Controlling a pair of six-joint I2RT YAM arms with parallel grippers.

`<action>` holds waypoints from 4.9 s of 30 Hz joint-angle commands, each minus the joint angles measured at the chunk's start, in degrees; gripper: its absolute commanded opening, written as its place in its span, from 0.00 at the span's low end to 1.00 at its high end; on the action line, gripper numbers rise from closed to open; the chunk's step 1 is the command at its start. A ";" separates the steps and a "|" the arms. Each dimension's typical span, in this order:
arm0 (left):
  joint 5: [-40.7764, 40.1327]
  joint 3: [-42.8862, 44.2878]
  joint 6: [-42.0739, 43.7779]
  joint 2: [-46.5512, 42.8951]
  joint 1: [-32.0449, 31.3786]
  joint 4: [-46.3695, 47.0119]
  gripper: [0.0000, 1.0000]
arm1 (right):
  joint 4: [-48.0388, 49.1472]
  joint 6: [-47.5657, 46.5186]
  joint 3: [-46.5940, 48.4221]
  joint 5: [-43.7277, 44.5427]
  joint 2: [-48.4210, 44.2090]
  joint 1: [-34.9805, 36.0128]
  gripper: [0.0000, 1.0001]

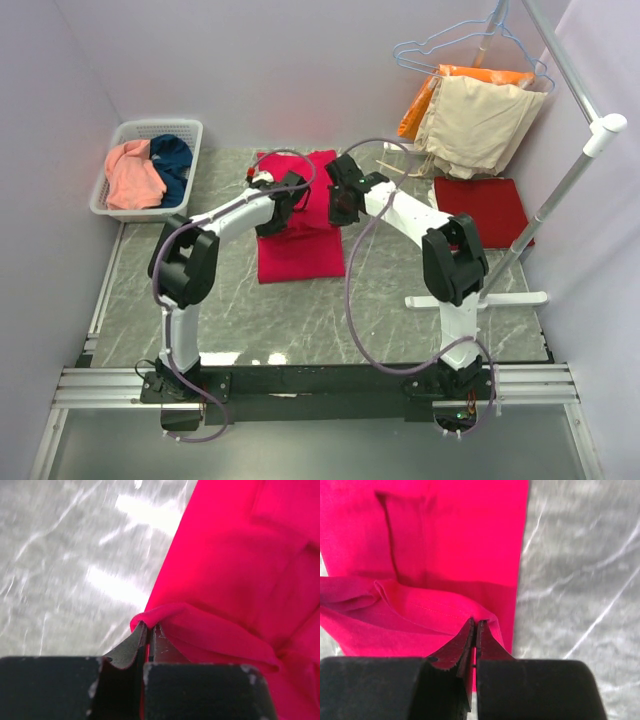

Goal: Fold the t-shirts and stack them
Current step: Fold the tshirt

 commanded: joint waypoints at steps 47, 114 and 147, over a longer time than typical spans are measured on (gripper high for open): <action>45.37 -40.46 9.99 -29.23 17.64 33.23 0.62 | 22.80 -1.24 -31.69 -25.02 -17.74 -6.72 0.41; 43.44 -40.28 8.41 -51.54 14.74 17.68 0.01 | 12.26 -0.01 -38.63 -30.21 -39.34 -4.96 0.00; 31.23 -11.03 11.39 -28.90 11.13 15.12 0.01 | 9.09 1.40 -25.98 -17.03 -33.83 -3.99 0.00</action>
